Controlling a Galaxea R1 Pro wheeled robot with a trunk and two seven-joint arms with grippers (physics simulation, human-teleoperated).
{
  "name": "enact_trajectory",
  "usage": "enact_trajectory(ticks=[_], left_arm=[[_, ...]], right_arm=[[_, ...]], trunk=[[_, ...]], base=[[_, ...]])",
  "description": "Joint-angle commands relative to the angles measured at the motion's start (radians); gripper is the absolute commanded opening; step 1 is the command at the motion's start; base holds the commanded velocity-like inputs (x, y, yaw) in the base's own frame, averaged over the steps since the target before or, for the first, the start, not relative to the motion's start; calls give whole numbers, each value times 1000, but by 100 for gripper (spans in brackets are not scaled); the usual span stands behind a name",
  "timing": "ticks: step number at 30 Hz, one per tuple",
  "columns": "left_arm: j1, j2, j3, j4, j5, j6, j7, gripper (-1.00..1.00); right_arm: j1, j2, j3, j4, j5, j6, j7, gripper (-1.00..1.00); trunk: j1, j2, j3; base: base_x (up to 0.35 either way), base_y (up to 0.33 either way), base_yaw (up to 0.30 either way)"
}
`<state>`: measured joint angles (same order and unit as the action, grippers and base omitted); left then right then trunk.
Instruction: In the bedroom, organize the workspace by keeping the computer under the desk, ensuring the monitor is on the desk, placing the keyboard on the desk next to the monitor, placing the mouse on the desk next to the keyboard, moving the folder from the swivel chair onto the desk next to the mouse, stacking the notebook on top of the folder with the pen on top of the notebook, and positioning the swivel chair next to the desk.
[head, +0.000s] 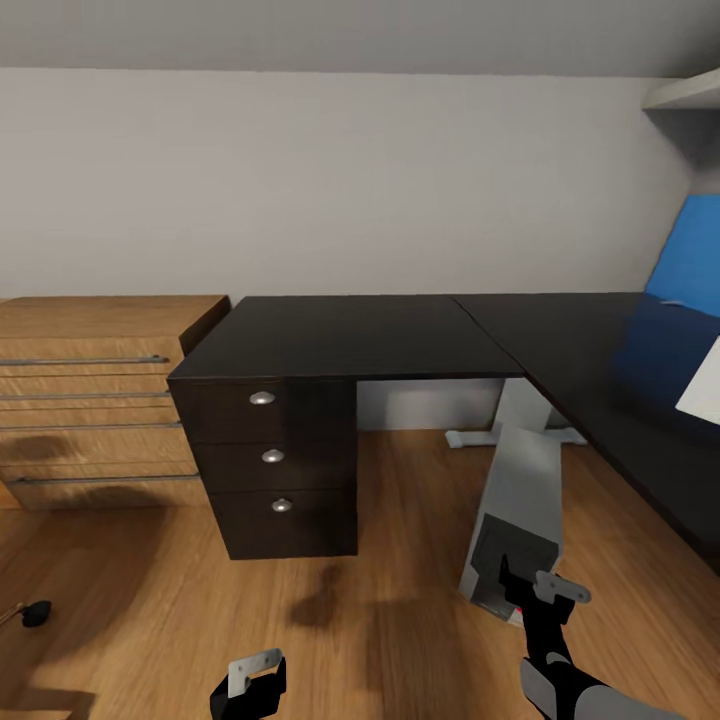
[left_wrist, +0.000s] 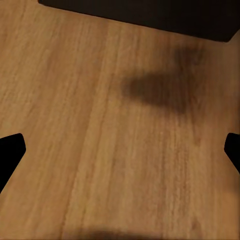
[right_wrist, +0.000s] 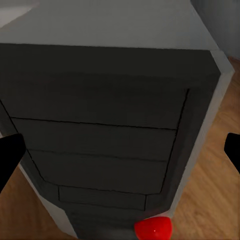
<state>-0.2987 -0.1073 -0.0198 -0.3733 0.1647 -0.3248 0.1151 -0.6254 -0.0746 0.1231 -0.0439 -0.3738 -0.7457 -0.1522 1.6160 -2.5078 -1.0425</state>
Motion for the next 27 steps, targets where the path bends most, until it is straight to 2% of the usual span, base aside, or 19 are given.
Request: enact_trajectory(ticks=[1,13,27], left_arm=[[0,0,-2,1,7,-3,2,100],[0,-1,-3,-5,9,-3,3,100],[0,-2,-3,-6,9,-3,4,100]], right_arm=[[0,0,9,0,-4,-1,-6,100],[0,-1,9,1,-4,-1,-6,100],[0,-3,7,1,-4,-1,-6,100]], trunk=[[0,0,-1],[0,0,0],[6,-3,-50]], base=[[0,0,-21],[0,0,-7],[0,0,0]])
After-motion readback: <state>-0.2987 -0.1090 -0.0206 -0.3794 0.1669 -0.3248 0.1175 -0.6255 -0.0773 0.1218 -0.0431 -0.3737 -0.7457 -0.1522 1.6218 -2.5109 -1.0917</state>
